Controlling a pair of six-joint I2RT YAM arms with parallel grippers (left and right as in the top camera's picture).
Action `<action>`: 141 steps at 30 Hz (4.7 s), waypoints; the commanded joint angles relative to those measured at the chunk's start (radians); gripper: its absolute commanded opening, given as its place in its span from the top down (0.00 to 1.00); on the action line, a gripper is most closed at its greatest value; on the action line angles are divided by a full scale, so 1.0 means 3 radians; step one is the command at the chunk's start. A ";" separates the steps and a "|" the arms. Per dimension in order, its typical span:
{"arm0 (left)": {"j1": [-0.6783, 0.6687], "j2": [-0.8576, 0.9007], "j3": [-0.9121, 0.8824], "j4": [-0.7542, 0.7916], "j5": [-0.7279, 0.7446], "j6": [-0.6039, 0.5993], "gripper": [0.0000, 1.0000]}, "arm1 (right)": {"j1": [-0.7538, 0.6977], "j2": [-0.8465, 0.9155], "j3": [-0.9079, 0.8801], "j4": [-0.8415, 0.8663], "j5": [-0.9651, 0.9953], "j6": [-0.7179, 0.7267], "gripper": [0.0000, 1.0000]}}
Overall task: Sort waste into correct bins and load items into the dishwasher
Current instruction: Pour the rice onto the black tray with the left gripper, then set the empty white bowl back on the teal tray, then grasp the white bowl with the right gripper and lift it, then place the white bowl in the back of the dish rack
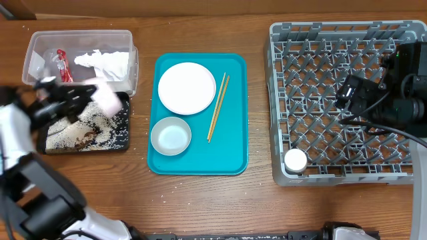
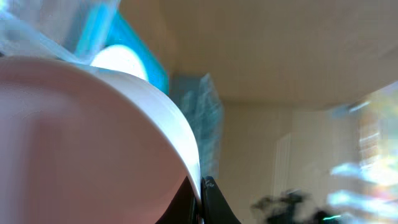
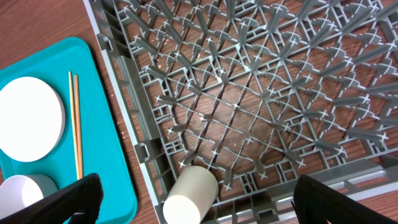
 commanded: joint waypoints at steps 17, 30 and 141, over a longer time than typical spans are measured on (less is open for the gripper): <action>-0.4025 0.0137 0.0671 -0.0284 -0.4081 -0.0332 0.96 | -0.0013 0.0000 -0.0020 0.0015 -0.0013 -0.0099 0.00; -0.4706 0.0800 0.0671 -0.0412 -0.3989 -0.0505 0.96 | -0.0013 0.0000 -0.0020 0.0023 -0.0013 -0.0099 0.00; -0.1457 0.0013 0.1521 -0.0692 -0.4353 -0.0267 0.00 | 0.1272 0.2492 0.0610 0.2476 0.4153 -0.0622 0.96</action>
